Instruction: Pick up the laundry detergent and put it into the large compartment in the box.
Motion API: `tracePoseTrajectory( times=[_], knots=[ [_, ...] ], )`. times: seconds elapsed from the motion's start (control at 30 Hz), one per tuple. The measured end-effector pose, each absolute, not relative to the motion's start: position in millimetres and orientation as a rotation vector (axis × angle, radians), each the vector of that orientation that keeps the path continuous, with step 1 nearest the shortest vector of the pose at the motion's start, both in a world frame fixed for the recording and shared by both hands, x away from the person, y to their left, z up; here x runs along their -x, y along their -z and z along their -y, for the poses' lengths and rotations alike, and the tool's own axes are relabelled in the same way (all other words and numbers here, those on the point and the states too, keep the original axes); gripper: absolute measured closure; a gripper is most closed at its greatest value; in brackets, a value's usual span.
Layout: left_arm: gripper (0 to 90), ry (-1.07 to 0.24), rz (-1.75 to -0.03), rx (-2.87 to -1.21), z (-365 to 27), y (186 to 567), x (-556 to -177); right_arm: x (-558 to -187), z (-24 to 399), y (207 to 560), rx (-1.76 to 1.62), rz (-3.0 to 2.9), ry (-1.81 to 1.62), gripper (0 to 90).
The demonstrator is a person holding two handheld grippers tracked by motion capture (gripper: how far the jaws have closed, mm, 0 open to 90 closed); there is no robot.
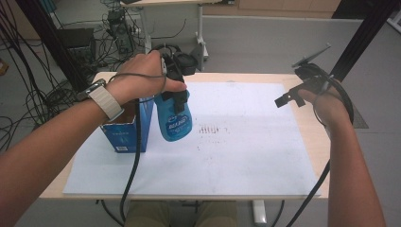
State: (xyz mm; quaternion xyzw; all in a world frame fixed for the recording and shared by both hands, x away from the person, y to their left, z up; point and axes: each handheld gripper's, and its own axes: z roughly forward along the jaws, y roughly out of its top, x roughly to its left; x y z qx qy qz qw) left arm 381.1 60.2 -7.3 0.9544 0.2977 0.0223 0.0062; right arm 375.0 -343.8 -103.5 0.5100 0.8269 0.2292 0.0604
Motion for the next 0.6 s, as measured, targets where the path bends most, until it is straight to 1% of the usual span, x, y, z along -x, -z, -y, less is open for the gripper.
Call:
tracePoseTrajectory(
  times=[0.33, 0.6],
  knots=[
    [38.3, -0.1, -0.996, -2.941, -66, -25, -378, -374, 346, 102, -1.543, -2.498, -0.697, 6.0],
    [38.3, -0.104, -1.024, -2.934, -66, -36, -378, -373, 348, 102, -1.545, -2.494, -0.703, 6.0]
  ],
)
